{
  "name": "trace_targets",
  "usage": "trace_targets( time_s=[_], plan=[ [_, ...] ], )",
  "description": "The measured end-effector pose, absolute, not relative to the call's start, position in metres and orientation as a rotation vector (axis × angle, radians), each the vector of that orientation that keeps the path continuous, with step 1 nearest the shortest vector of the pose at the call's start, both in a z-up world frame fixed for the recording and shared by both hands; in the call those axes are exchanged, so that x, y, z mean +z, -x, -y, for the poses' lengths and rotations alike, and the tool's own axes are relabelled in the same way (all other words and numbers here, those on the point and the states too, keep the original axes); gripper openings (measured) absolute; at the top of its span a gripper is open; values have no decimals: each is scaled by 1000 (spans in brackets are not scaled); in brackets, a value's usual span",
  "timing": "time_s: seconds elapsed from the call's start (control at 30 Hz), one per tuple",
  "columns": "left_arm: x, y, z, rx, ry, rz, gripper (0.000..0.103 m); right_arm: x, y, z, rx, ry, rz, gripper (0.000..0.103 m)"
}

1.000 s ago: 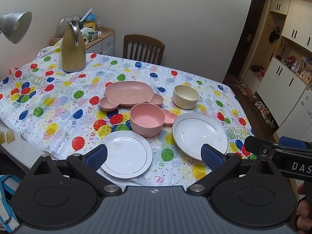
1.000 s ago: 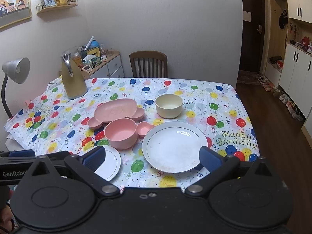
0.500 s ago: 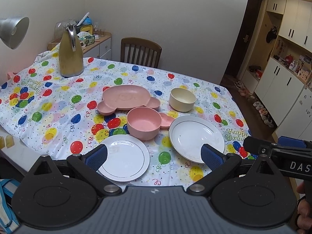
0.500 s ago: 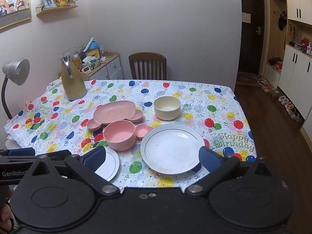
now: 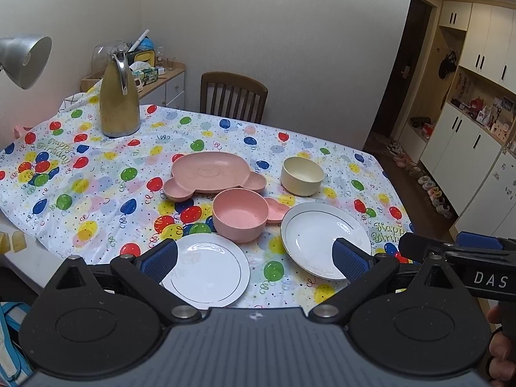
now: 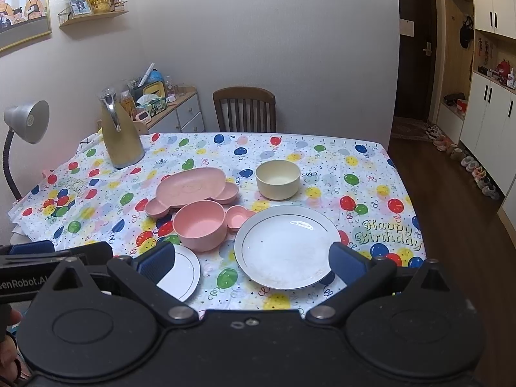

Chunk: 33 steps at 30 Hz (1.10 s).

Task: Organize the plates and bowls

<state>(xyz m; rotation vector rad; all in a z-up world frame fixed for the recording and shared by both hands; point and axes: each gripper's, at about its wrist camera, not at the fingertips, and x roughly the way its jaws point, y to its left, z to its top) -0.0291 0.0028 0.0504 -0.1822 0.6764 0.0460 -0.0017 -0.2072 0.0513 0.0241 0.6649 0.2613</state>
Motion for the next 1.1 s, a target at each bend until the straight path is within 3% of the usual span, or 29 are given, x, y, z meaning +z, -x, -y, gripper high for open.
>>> trace_targets(
  time_s=[1.1],
  plan=[
    [53, 28, -8, 52, 181, -657, 103, 57, 2, 201, 266, -16, -654, 102]
  ],
)
